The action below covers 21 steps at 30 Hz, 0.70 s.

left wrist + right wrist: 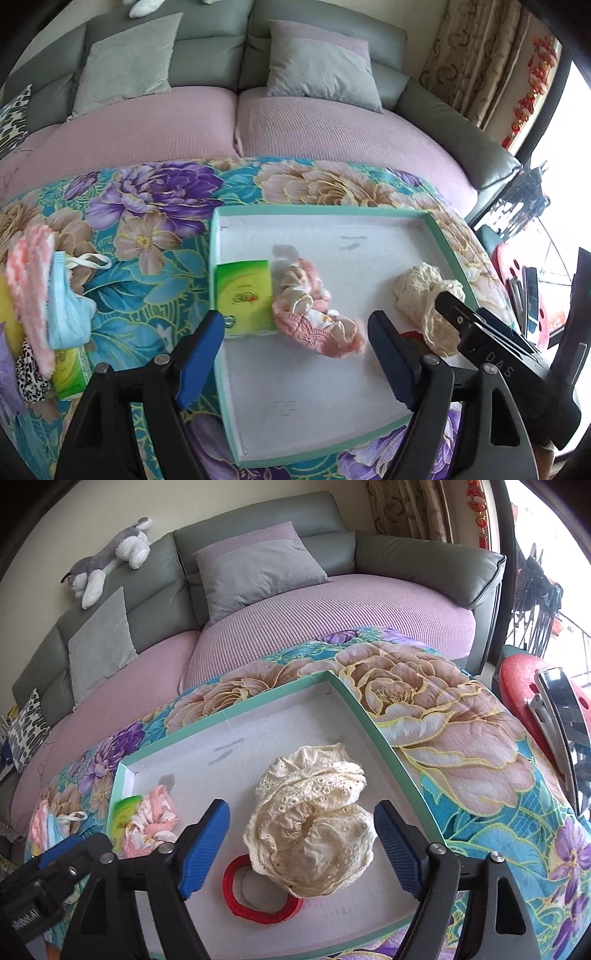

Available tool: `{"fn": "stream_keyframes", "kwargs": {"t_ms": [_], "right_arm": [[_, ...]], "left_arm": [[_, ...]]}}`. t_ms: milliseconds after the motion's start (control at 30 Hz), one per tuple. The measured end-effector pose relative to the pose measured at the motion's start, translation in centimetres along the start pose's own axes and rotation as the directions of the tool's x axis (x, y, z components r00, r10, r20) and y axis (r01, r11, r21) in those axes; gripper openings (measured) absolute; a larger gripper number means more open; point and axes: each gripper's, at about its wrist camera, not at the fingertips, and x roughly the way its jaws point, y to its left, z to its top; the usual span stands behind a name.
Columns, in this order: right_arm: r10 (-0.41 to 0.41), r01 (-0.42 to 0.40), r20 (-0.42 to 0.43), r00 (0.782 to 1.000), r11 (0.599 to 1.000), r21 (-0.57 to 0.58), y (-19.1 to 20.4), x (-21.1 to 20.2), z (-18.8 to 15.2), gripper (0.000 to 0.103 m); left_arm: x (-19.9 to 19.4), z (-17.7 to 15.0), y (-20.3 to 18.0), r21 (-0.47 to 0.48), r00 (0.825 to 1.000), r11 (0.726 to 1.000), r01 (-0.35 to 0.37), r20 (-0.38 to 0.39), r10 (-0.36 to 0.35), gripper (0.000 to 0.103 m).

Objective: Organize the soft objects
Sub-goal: 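Release both cloths into the tray and withdraw both tools toward the pile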

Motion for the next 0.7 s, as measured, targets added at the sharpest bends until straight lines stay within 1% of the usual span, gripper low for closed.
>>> {"fn": "stream_keyframes", "kwargs": {"t_ms": [67,133,200,233,333,467,533,600,667,700], "right_arm": [[-0.001,0.001,-0.002,1.000,1.000,-0.008,0.2,0.0,-0.1,0.088],[-0.003,0.003,-0.003,1.000,1.000,-0.015,0.4,0.0,-0.1,0.093],[-0.003,0.003,-0.003,1.000,1.000,-0.021,0.5,0.1,-0.1,0.098],[-0.004,0.004,-0.003,1.000,1.000,-0.024,0.6,0.1,-0.1,0.100],[-0.006,0.006,-0.004,1.000,0.999,-0.031,0.8,0.0,-0.2,0.102],[-0.011,0.011,-0.004,1.000,0.999,-0.037,1.0,0.0,-0.3,0.103],[-0.016,0.016,-0.003,1.000,0.999,-0.037,1.1,0.0,-0.3,0.103],[-0.018,0.018,0.002,1.000,0.999,-0.038,1.4,-0.2,-0.3,0.103],[-0.012,0.013,0.006,1.000,0.999,-0.050,1.9,-0.3,-0.4,0.103],[-0.007,0.008,0.007,1.000,0.998,-0.060,2.3,-0.4,-0.4,0.103]], "left_arm": [[-0.1,0.1,0.7,-0.020,1.000,1.000,-0.025,0.011,0.025,0.086],[-0.1,0.1,1.6,-0.045,0.998,0.998,-0.052,0.020,0.053,0.087],[-0.2,-0.1,2.6,-0.071,0.998,0.995,-0.063,0.026,0.065,0.089],[-0.2,-0.1,3.2,-0.087,0.997,0.993,-0.076,0.027,0.078,0.091],[-0.2,-0.2,4.7,-0.118,0.993,0.987,-0.113,0.022,0.116,0.092],[-0.3,-0.3,7.0,-0.168,0.984,0.971,-0.169,0.020,0.175,0.092],[-0.4,-0.4,8.0,-0.181,0.971,0.956,-0.233,0.019,0.240,0.093],[-0.5,-0.4,9.0,-0.191,0.951,0.934,-0.301,0.014,0.309,0.096],[-0.9,-0.4,10.0,-0.206,0.933,0.915,-0.348,0.014,0.358,0.097],[-1.1,-0.4,10.4,-0.215,0.928,0.908,-0.361,0.013,0.372,0.097]]}}
